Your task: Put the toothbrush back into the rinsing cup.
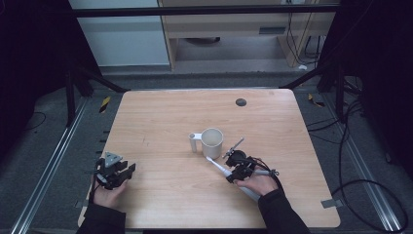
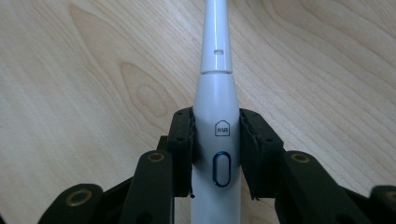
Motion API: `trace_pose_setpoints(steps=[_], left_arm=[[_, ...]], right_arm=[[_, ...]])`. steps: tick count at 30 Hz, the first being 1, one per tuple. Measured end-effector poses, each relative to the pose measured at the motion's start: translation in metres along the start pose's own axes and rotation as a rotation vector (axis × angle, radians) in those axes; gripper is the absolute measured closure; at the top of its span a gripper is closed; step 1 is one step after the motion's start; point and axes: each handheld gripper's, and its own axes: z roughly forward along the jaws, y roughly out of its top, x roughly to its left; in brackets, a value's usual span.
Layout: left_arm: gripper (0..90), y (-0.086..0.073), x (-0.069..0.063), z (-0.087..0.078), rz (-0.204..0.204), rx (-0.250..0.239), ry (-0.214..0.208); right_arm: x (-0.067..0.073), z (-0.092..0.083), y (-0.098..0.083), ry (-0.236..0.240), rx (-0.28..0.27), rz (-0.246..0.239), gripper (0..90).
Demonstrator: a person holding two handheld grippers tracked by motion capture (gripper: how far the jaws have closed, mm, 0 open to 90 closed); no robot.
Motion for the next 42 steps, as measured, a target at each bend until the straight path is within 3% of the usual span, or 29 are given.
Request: trace_pose_setpoints(steps=[6, 17, 19, 24, 29, 37, 42], left_arm=[[62.8, 0.0, 0.0, 0.0, -0.001, 0.0, 0.0], [62.9, 0.0, 0.0, 0.0, -0.001, 0.0, 0.001], [62.9, 0.0, 0.0, 0.0, 0.0, -0.001, 0.001], [62.9, 0.0, 0.0, 0.0, -0.001, -0.001, 0.002], [62.9, 0.0, -0.001, 0.0, 0.001, -0.002, 0.002], [62.9, 0.0, -0.001, 0.0, 0.001, -0.003, 0.003], [62.9, 0.0, 0.0, 0.0, 0.0, -0.003, 0.002]], right_arm=[[0.003, -0.015, -0.004, 0.003, -0.07, -0.009, 67.3], [-0.001, -0.038, -0.011, -0.005, -0.19, 0.04, 67.4], [-0.003, -0.045, -0.013, -0.013, -0.237, 0.045, 67.3], [-0.004, -0.056, -0.016, 0.003, -0.291, 0.058, 67.3], [-0.005, -0.07, -0.018, -0.008, -0.387, 0.066, 67.3], [-0.007, -0.09, -0.015, -0.038, -0.587, 0.113, 67.3], [-0.006, -0.098, -0.009, -0.056, -0.682, 0.141, 67.3]])
